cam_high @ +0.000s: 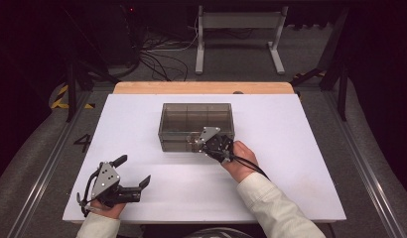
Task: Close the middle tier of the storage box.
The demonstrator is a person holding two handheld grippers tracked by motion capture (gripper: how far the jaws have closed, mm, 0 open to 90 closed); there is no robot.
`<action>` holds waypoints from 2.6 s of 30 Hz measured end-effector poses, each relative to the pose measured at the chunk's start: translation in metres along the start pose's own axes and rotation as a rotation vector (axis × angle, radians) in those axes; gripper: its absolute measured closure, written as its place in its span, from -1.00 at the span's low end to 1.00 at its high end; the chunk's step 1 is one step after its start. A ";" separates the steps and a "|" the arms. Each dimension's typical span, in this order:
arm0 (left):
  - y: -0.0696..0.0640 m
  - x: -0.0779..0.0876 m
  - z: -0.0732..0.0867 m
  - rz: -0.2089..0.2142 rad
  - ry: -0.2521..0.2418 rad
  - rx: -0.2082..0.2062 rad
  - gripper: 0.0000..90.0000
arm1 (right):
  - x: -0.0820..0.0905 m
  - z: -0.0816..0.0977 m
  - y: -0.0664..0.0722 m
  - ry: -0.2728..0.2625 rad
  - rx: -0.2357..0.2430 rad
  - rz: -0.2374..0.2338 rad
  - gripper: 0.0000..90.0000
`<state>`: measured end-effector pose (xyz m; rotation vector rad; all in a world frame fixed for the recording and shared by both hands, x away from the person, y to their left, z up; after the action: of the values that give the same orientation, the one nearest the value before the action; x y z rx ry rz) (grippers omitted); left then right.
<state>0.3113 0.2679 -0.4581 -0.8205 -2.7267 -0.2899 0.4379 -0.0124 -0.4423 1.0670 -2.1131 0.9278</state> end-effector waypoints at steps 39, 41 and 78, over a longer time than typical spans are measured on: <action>0.004 0.019 0.009 -0.046 -0.001 0.031 -0.94 | 0.026 -0.002 -0.007 -0.080 -0.035 -0.103 0.58; 0.003 0.019 0.009 -0.043 0.003 0.030 -0.94 | 0.029 -0.001 -0.008 -0.081 -0.043 -0.135 0.51; 0.003 0.015 0.009 -0.047 0.002 0.035 -0.96 | 0.123 0.064 -0.037 -0.449 -0.211 -0.125 -0.94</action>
<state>0.2989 0.2807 -0.4616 -0.7472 -2.7438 -0.2526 0.3950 -0.1316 -0.3761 1.3723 -2.3991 0.4179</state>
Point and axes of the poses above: each handheld gripper's, and its own axes: x roughly backward along the jaws, z roughly out of its underside, y roughly to its left, the point moved 3 cm from there along -x, roughly forward along the jaws, and after that the axes turned 2 degrees about -z, right-handed, at the moved point
